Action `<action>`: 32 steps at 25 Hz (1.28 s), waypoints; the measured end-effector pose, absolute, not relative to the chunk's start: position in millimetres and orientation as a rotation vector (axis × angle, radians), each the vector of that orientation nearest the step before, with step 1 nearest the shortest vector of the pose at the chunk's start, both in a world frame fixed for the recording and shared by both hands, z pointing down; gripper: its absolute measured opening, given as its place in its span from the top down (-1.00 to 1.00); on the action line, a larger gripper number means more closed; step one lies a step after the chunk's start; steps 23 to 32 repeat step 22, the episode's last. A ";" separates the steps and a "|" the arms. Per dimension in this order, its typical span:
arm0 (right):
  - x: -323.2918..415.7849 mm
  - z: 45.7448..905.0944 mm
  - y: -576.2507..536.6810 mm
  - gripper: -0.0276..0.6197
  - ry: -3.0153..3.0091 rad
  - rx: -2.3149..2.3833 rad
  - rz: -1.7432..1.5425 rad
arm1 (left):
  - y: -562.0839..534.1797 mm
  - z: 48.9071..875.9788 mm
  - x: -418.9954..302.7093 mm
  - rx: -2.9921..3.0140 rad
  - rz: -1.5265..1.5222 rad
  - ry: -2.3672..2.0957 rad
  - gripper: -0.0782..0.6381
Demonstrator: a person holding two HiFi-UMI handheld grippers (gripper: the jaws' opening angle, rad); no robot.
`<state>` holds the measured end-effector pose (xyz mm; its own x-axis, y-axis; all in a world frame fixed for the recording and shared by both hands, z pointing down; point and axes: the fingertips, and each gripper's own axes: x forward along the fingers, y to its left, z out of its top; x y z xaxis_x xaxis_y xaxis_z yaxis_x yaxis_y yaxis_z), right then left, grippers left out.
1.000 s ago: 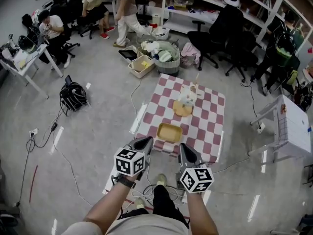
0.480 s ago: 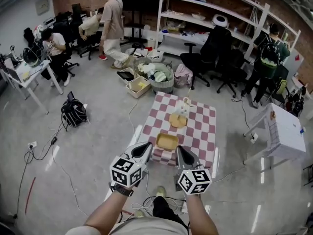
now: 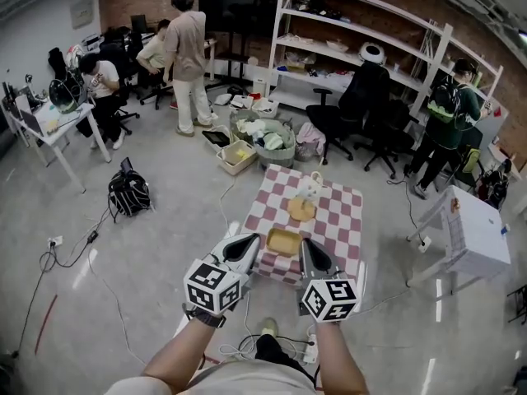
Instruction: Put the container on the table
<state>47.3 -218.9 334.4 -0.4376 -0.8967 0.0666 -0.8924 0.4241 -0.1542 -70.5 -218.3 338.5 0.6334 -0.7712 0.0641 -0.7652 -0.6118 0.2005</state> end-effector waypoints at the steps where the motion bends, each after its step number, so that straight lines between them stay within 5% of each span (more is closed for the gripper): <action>1: 45.2 332.6 -217.1 0.89 2.633 -1.648 -0.252 | -216.1 335.0 -71.6 2.652 -0.050 -1.266 0.76; 32: 36.2 325.6 -194.8 0.89 2.656 -1.633 -0.215 | -195.7 319.8 -72.7 2.681 -0.074 -1.280 0.76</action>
